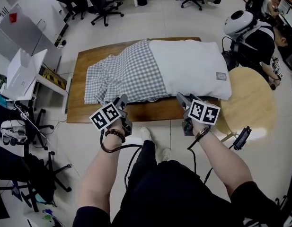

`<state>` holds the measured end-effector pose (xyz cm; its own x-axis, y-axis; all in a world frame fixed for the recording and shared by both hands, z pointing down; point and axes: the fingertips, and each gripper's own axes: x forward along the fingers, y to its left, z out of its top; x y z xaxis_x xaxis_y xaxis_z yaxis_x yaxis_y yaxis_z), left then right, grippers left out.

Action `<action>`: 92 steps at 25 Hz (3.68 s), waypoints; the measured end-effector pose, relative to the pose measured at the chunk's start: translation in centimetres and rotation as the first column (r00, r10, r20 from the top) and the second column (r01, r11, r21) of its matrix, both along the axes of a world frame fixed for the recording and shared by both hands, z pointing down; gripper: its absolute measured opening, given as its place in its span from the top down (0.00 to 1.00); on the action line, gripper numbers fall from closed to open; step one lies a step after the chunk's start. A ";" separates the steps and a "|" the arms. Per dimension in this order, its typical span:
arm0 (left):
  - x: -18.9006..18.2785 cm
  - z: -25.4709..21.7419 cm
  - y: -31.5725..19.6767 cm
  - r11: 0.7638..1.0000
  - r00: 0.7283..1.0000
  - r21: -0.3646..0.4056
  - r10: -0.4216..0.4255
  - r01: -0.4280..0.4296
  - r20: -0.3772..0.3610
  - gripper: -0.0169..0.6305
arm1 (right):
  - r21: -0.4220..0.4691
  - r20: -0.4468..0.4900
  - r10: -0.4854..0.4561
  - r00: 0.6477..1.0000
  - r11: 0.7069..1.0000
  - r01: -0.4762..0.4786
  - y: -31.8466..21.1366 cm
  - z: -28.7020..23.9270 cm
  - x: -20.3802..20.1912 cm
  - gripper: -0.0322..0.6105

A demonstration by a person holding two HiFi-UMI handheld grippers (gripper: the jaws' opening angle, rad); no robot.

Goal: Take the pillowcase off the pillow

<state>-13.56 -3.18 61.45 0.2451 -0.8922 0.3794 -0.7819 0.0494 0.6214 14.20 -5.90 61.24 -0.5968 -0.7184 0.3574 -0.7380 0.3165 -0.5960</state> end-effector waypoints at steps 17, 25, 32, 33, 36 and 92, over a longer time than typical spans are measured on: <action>-3.7 6.2 -2.3 0.988 0.911 -0.035 -0.155 0.153 -0.382 0.56 | -0.191 0.100 0.166 0.981 0.971 -0.144 -2.8 4.6 -1.0 0.35; -4.0 7.7 -3.8 0.983 0.868 -0.051 -0.181 0.178 -0.462 0.56 | -0.239 0.149 0.219 0.964 0.954 -0.180 -4.8 5.3 -0.7 0.33; -4.6 9.1 -4.6 0.979 0.851 -0.071 -0.200 0.189 -0.485 0.59 | -0.270 0.189 0.251 0.949 0.943 -0.196 -6.2 6.5 -0.8 0.34; -4.6 9.2 -4.7 0.980 0.851 -0.070 -0.197 0.187 -0.486 0.60 | -0.272 0.193 0.251 0.949 0.942 -0.194 -6.3 6.7 -0.8 0.34; -4.5 9.4 -5.2 0.984 0.857 -0.061 -0.177 0.169 -0.484 0.67 | -0.272 0.197 0.238 0.951 0.945 -0.180 -6.7 6.9 -0.9 0.35; -10.3 -1.2 -2.3 0.989 0.986 0.052 -0.140 0.136 0.085 0.64 | -0.228 0.097 0.131 0.987 0.968 -0.107 -3.3 1.6 8.3 0.65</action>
<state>-23.81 -5.46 60.28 0.0857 -0.9322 0.3517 -0.8217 0.1335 0.5541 22.50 -9.24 62.83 -0.5563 -0.6970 0.4524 -0.6883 0.0815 -0.7208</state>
